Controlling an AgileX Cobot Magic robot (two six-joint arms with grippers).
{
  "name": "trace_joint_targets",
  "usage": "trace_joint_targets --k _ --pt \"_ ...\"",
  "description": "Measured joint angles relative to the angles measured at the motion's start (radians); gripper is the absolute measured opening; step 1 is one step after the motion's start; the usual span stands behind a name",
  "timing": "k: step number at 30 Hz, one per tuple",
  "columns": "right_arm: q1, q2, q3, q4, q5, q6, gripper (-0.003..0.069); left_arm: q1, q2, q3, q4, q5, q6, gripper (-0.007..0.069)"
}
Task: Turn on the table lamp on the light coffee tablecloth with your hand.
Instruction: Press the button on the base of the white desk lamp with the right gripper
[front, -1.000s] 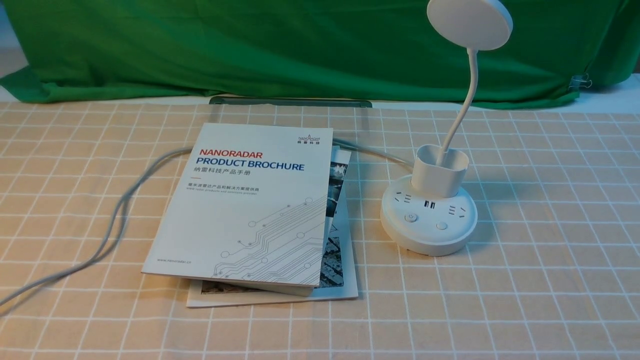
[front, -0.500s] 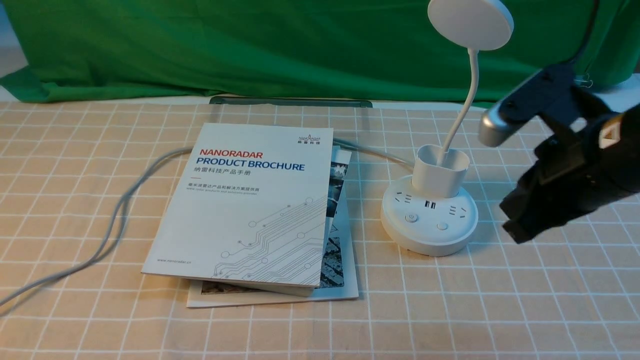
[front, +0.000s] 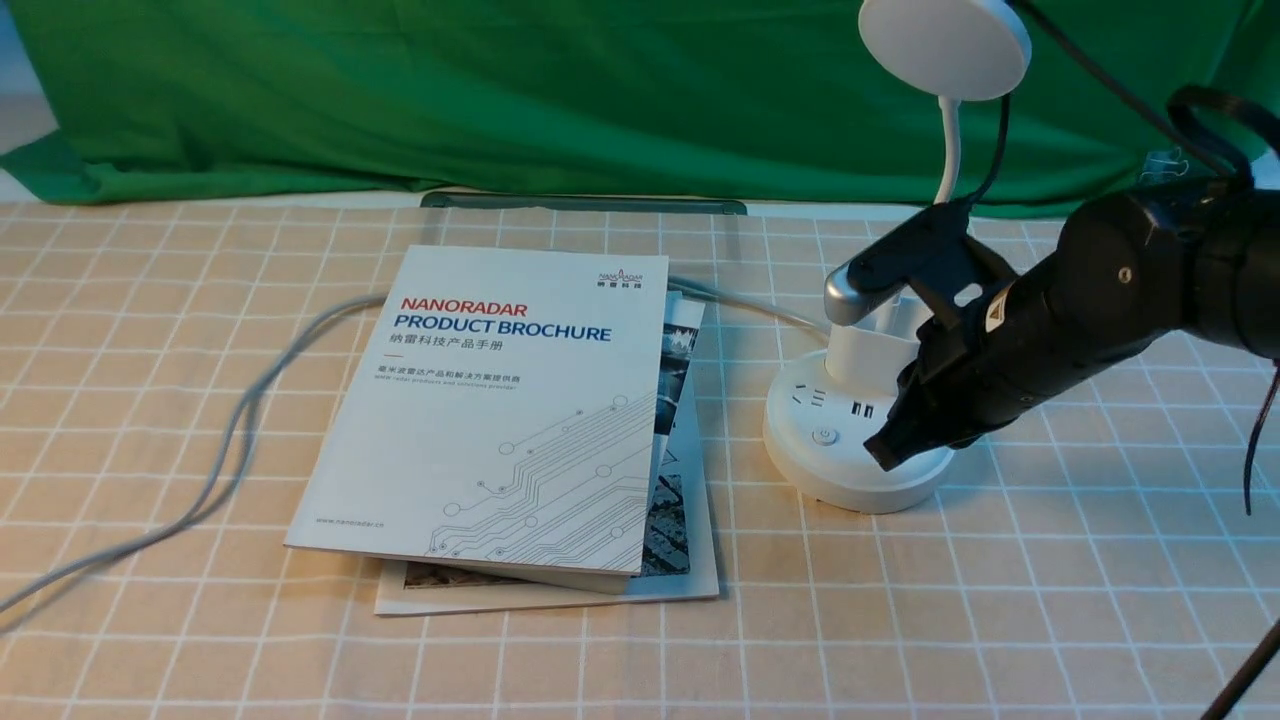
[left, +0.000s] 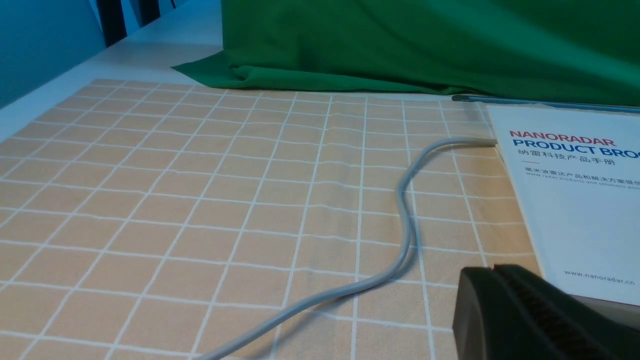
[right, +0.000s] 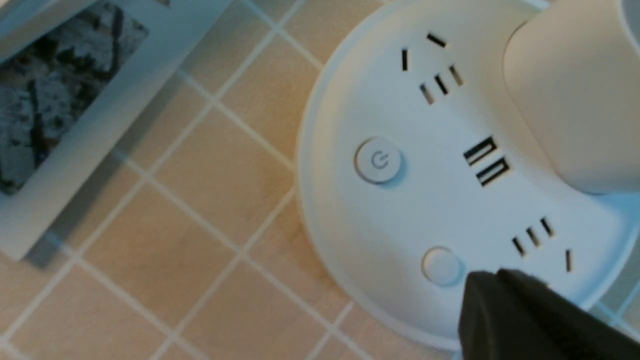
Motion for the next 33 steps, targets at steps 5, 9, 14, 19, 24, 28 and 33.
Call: trace_joint_targets --k 5,9,14,19,24,28,33 --pt "-0.017 0.043 -0.001 -0.002 -0.047 0.001 0.0029 0.0 0.0 0.0 0.0 0.0 0.0 0.0021" --pt "-0.017 0.052 -0.001 -0.002 -0.06 0.002 0.0029 0.0 0.0 0.0 0.0 0.0 0.0 0.0021" --pt "-0.017 0.052 -0.001 -0.002 -0.065 0.002 0.0029 0.0 0.0 0.0 0.0 0.0 0.0 0.0021" --pt "-0.016 0.052 -0.001 0.006 -0.065 0.002 0.0029 0.0 0.0 0.0 0.0 0.0 0.0 0.0021" --pt "-0.016 0.052 -0.001 0.009 -0.064 0.002 0.0029 0.0 0.0 0.0 0.0 0.0 0.0 0.0021" --pt "-0.013 0.052 -0.001 0.009 -0.062 0.002 0.0029 0.0 0.0 0.0 0.0 0.0 0.0 0.0021" --pt "-0.006 0.069 -0.001 0.012 -0.062 0.002 0.0029 0.0 0.0 0.0 0.0 0.0 0.0 0.0021"
